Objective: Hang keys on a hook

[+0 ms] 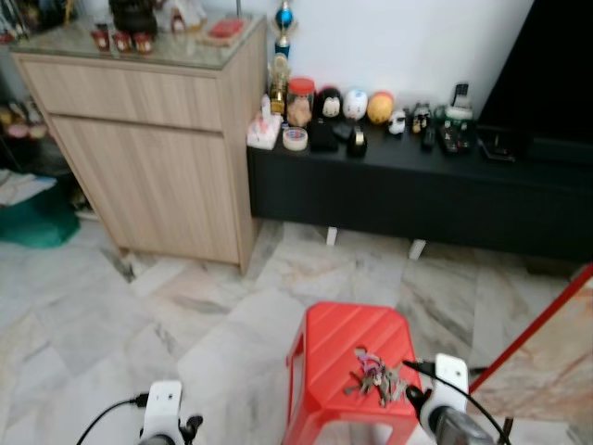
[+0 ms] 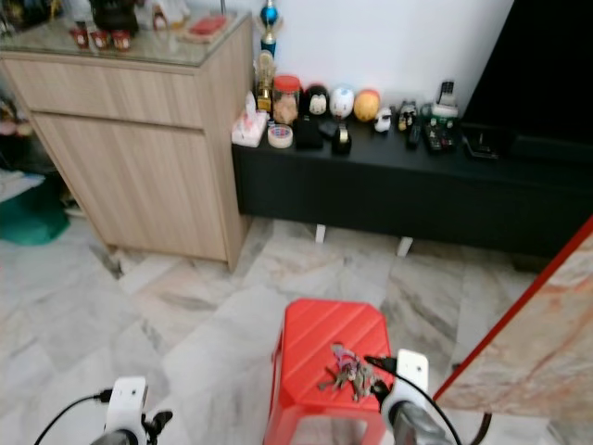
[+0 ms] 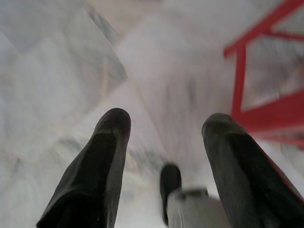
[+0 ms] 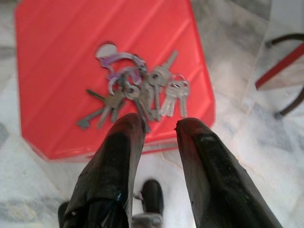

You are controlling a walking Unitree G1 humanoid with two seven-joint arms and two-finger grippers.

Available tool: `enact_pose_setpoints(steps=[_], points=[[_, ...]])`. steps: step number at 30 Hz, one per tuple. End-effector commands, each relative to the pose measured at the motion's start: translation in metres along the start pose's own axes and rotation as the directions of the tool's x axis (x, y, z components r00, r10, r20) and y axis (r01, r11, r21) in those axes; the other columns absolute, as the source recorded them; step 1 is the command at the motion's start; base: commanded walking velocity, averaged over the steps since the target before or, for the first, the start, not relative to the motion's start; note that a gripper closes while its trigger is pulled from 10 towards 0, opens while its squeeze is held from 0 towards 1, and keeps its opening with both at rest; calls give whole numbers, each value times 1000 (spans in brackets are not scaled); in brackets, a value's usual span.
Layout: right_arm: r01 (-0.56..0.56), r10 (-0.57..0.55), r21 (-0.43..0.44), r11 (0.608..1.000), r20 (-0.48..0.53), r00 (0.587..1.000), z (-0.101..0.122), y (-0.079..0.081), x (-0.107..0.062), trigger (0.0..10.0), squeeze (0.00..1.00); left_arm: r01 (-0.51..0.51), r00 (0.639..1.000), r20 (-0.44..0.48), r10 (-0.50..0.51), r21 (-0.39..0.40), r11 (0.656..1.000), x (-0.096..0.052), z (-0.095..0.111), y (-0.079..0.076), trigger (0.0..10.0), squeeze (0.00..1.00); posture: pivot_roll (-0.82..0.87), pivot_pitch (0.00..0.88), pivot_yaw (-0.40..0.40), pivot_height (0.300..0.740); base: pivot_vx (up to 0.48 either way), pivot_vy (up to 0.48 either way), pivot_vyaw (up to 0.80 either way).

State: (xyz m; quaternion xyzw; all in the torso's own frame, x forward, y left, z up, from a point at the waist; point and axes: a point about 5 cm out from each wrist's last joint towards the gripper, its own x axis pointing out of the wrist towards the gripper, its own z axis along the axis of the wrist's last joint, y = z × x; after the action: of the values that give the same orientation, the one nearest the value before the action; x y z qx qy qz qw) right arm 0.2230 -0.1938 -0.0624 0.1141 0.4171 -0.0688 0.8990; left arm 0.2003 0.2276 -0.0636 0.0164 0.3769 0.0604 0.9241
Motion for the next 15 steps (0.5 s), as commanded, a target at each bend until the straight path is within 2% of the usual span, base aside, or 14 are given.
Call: enact_pose_setpoints(steps=[1, 6, 8, 9, 10, 13, 14, 15], points=[[19, -19, -11, 1000, 54, 998, 6, -7, -1, 10000, 0, -17, 997, 68, 19, -28, 999, -1, 4, 0, 10000, 0, 49, 0, -57, 740, 0, 0, 0], [18, -13, -33, 999, 148, 989, 15, -7, -2, 10000, 0, -40, 984, 174, 50, -62, 997, -3, 11, 0, 10000, 0, 47, 0, -61, 740, 0, 0, 0], [27, -27, -2, 1000, 181, 983, 17, -8, -3, 10000, 0, -44, 976, 209, 56, -59, 997, -4, 14, 0, 10000, 0, 44, 0, -63, 740, 0, 0, 0], [31, -39, 37, 999, 219, 975, 19, -8, -4, 10000, 0, -37, 961, 270, 52, -58, 998, -6, 19, -1, 10000, 0, 51, 0, -67, 740, 0, 0, 0], [28, -36, 37, 999, 238, 971, 20, -8, -4, 10000, 0, -27, 951, 306, 42, -53, 998, -7, 22, -2, 10000, 0, 54, 0, -67, 740, 0, 0, 0], [16, -20, 16, 1000, 254, 967, 22, -7, -4, 10000, 0, -33, 863, 503, 34, -10, 999, -10, 74, 18, 10000, 0, 61, 0, -65, 740, 0, 0, 0], [-17, 21, -14, 1000, 395, 918, 48, 2, -7, 10000, 0, -21, 814, 581, 11, 9, 1000, -15, 97, 20, 10000, 0, 61, 0, -65, 740, 0, 0, 0], [-26, 35, -26, 999, 453, 891, 59, 7, -9, 10000, 0, -14, 797, 604, 1, 17, 1000, -18, 104, 19, 10000, 0, 64, 0, -57, 740, 0, 0, 0]])
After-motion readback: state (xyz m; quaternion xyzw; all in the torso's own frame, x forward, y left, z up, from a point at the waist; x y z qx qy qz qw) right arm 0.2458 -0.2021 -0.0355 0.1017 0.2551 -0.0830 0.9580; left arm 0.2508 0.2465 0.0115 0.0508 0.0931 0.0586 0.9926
